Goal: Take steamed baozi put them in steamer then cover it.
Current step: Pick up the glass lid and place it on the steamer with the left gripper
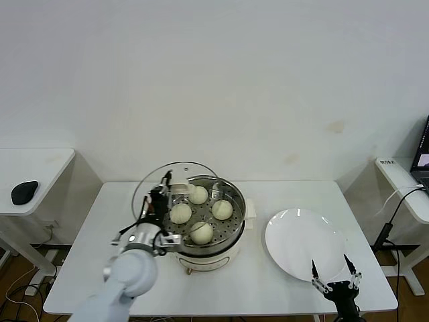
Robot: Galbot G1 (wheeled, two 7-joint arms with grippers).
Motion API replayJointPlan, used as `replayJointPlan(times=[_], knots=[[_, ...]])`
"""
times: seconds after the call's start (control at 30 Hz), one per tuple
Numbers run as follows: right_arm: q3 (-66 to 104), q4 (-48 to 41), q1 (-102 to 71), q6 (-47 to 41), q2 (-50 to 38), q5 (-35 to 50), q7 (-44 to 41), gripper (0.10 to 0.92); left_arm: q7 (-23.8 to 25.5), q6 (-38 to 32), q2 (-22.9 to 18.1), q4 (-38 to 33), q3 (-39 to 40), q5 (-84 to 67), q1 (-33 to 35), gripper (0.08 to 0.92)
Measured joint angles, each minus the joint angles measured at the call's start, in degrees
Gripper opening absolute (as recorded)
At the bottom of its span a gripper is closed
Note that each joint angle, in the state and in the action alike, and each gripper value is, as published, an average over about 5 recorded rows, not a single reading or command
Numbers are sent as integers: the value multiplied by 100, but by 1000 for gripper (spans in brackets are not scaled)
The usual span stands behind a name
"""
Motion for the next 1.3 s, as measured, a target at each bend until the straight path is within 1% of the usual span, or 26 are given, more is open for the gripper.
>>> replayJointPlan(times=[0.23,0.37,0.9,1.3], knots=[[14,-6,-6,-16,-29,-32,-4,823,73,-23,-384,355,456,380,-231,147],[33,-30,-16,-14,-45,-38,-6,823,97,-52,-505,526,572,555,-272,147],[23,-51,-52,17,-50,-84,-12,823,127,-138,-611,686,634,830,-160,147],[24,-67,-73,38,-51,-90,-19,823,91,-198,-646,811,597,853,-212,147]])
